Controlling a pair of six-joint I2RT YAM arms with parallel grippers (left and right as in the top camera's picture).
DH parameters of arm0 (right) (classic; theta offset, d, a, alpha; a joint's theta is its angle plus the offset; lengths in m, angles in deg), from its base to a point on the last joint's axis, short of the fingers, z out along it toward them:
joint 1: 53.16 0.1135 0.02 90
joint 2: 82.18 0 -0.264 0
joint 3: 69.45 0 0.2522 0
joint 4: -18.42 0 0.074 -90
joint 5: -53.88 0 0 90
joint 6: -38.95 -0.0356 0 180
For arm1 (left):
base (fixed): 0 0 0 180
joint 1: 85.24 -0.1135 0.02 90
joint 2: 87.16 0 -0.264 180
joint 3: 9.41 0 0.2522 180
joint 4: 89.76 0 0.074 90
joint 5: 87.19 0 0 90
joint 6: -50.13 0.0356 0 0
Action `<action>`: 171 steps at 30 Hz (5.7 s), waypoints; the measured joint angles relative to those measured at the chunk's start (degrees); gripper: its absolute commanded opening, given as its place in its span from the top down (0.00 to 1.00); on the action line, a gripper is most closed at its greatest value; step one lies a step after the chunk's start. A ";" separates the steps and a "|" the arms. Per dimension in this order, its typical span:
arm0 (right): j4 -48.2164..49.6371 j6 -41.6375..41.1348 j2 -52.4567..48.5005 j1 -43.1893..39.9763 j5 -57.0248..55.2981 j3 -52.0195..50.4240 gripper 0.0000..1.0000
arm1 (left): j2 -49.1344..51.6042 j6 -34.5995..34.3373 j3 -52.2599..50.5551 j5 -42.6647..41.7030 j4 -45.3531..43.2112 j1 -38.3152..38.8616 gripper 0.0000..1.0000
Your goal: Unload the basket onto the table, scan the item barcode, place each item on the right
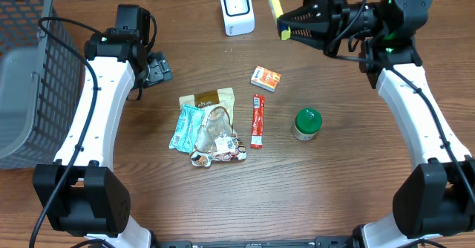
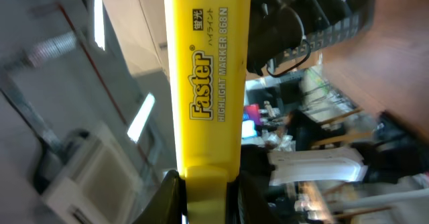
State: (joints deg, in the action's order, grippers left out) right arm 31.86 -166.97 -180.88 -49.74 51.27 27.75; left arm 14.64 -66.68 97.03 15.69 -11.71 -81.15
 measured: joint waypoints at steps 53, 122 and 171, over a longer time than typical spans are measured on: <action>-43.17 -0.02 -0.04 -13.62 -39.52 -0.33 0.97 | 0.00 0.00 0.00 0.02 0.00 0.00 0.00; -11.63 43.17 0.00 8.20 0.66 -1.01 0.97 | 0.00 0.00 0.00 0.02 0.02 0.00 0.00; -39.08 86.82 3.06 18.10 0.66 -11.78 0.97 | 0.00 1.33 0.09 -1.03 -6.82 -0.02 0.16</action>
State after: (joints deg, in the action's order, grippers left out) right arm -7.22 -80.15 -177.82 -31.64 51.93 15.97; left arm 14.64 -65.35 97.12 14.66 -18.53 -81.17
